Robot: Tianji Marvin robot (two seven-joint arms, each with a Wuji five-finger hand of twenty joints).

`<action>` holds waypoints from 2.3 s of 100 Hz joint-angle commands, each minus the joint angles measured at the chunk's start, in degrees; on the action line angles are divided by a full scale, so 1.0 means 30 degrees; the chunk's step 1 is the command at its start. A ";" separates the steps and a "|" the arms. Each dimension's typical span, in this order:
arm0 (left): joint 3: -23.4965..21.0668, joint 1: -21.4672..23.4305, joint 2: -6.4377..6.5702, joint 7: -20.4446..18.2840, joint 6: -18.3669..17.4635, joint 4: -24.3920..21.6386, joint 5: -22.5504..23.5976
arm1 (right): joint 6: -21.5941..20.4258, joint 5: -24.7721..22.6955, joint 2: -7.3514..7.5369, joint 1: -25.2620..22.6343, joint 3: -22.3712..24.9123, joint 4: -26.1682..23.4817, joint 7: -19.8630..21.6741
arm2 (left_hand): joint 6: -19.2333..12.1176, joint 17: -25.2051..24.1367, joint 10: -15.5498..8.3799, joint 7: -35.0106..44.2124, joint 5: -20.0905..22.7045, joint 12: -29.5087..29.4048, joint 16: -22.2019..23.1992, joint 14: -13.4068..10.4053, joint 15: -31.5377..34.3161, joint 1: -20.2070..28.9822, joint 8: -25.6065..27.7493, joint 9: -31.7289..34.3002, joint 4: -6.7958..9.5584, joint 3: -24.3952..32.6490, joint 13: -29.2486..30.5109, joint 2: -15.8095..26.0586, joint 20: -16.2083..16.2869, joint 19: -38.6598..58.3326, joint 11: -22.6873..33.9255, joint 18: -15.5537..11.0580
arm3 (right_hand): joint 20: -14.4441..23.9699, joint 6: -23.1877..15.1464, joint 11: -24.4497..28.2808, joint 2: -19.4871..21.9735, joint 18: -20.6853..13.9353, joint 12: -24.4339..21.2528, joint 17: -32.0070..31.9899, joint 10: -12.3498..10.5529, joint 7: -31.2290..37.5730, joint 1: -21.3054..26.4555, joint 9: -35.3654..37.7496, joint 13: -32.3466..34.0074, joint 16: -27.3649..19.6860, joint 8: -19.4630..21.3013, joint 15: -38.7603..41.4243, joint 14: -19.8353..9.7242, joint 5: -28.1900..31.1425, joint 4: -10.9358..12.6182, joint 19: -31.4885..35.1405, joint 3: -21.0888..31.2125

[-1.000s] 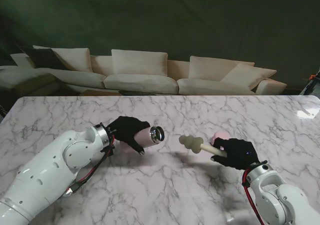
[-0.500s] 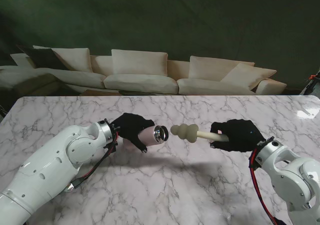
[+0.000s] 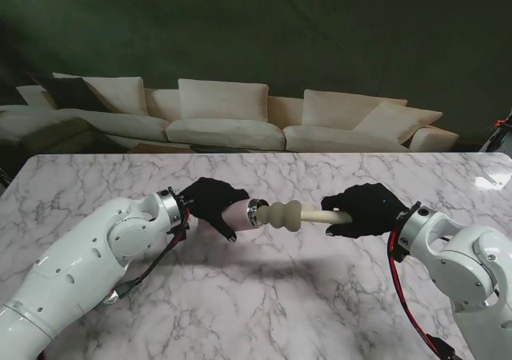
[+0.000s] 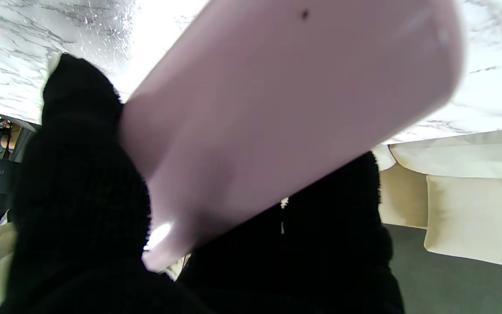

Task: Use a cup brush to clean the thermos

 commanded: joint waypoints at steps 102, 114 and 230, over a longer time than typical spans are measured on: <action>-0.0009 -0.0129 0.0061 -0.0553 -0.0290 -0.0403 0.0322 | -0.0242 -0.3067 0.0308 0.2668 -0.2172 0.1291 0.0596 | -0.3939 0.0398 -0.1199 0.2905 0.1591 0.0333 0.1308 -0.2348 0.3514 0.7156 0.1138 -0.0060 0.0825 0.6332 0.1577 0.7357 0.0366 0.1017 0.1430 -0.2653 | 0.1078 -0.3171 0.0596 0.0413 -0.0590 0.0814 0.1281 0.0195 -0.0328 0.1518 0.2502 0.1468 0.2105 -0.1587 0.8120 -0.3345 0.2404 0.0450 0.3768 0.2408; 0.0042 -0.0136 0.0065 -0.0604 -0.0404 -0.0473 0.0277 | -0.0099 -0.3190 0.0298 0.2905 -0.2512 0.1353 0.0552 | -0.3944 0.0415 -0.1191 0.2900 0.1594 0.0327 0.1312 -0.2381 0.3521 0.7148 0.1129 -0.0055 0.0818 0.6327 0.1596 0.7336 0.0369 0.1025 0.1425 -0.2663 | 0.1098 -0.3020 0.0561 0.0444 -0.0621 0.0880 0.1293 0.0201 -0.0385 0.1499 0.2568 0.1465 0.2125 -0.1576 0.8175 -0.3339 0.2394 0.0432 0.3806 0.2453; 0.1435 -0.1063 -0.0227 0.0123 -0.0243 0.0171 -0.0082 | 0.0306 -0.3791 0.0460 0.6915 -0.7185 0.2591 0.2067 | -0.3886 0.1171 -0.1032 0.3008 0.1855 0.0418 0.1562 -0.2604 0.3788 0.7289 0.1091 0.0141 0.0736 0.6281 0.2220 0.7409 0.0473 0.1376 0.1600 -0.2999 | 0.1179 -0.3132 0.0250 0.0549 -0.0865 0.1160 0.1325 0.0054 -0.0688 0.1538 0.2802 0.1460 0.2189 -0.1584 0.8285 -0.3366 0.2445 0.0425 0.3940 0.2284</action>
